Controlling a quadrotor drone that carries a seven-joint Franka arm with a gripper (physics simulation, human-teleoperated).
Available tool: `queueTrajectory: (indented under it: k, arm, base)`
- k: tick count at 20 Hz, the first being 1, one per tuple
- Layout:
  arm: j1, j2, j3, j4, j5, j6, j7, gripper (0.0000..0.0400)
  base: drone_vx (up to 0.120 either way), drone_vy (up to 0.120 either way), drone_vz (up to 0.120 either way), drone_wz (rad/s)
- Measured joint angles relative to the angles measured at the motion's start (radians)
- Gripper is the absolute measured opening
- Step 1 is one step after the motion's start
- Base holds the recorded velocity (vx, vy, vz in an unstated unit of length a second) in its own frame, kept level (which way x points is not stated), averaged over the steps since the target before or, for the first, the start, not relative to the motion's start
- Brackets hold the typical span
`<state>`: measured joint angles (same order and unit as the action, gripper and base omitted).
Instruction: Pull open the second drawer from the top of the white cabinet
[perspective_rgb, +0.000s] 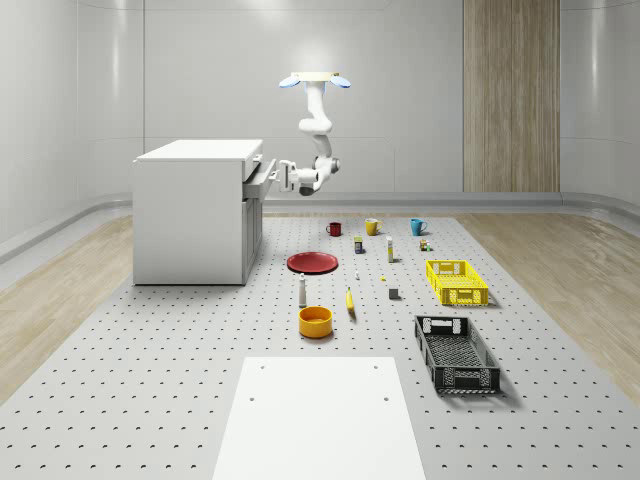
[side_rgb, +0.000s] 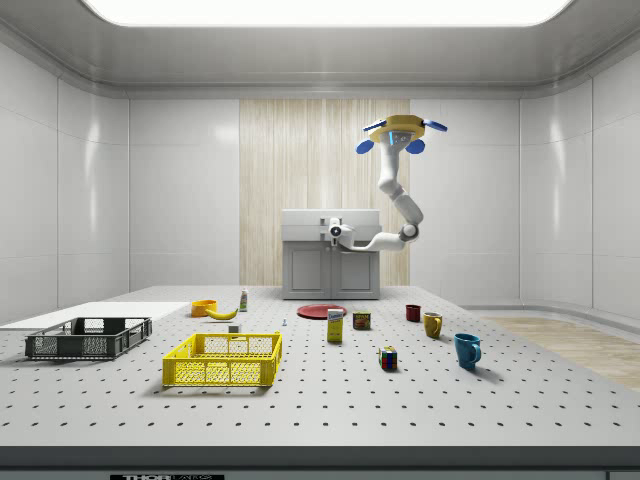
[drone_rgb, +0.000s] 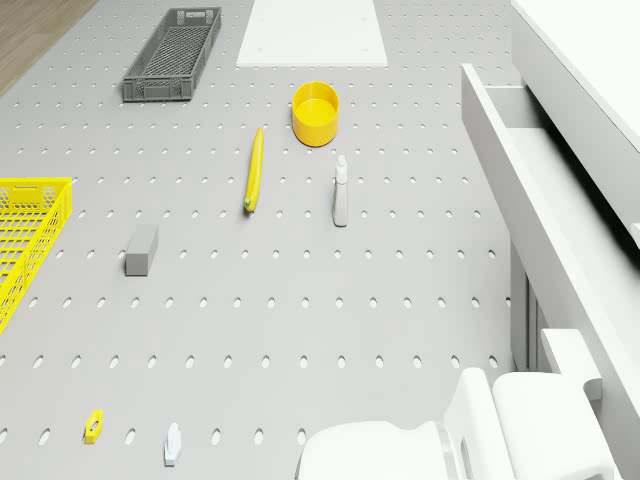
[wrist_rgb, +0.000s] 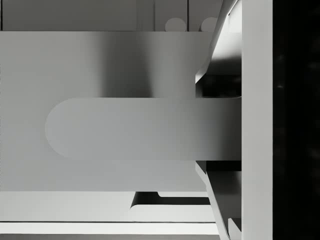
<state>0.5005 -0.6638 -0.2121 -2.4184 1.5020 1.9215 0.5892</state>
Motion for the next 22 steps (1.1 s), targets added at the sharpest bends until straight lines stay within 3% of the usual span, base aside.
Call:
queueTrajectory:
  k: [2, 3, 4, 9, 10, 12, 15, 16, 17, 18, 22]
  arm:
    - [-0.005, -0.008, -0.013, -0.003, -0.015, -0.013, 0.009, 0.0132]
    - [-0.006, -0.003, -0.023, -0.013, -0.016, -0.02, -0.034, 0.0154]
    - [-0.007, -0.017, -0.027, -0.004, -0.033, -0.022, 0.026, 0.0143]
    - [-0.014, -0.034, -0.066, -0.011, -0.07, -0.052, 0.003, 0.0138]
    - [-0.014, -0.044, -0.072, -0.005, -0.09, -0.055, 0.05, 0.018]
    - [-0.015, -0.046, -0.092, -0.012, -0.098, -0.068, 0.007, 0.0155]
    - [-0.017, -0.053, -0.114, -0.014, -0.114, -0.085, 0.03, 0.0143]
    - [-0.017, -0.047, -0.126, -0.023, -0.113, -0.092, -0.018, 0.0141]
    - [-0.019, -0.041, -0.138, -0.03, -0.124, -0.101, -0.057, 0.0208]
    - [-0.018, -0.051, -0.146, -0.023, -0.142, -0.103, 0.005, 0.0197]
    - [-0.02, -0.066, -0.177, -0.018, -0.163, -0.126, 0.022, 0.0136]
  base:
    - [0.0, 0.0, 0.0, 0.0]
    - [0.0, 0.0, 0.0, 0.0]
    - [0.0, 0.0, 0.0, 0.0]
    - [0.0, 0.0, 0.0, 0.0]
    - [0.0, 0.0, 0.0, 0.0]
    - [0.0, 0.0, 0.0, 0.0]
    - [0.0, 0.0, 0.0, 0.0]
    - [0.0, 0.0, 0.0, 0.0]
    - [0.0, 0.0, 0.0, 0.0]
    - [0.0, 0.0, 0.0, 0.0]
    - [0.0, 0.0, 0.0, 0.0]
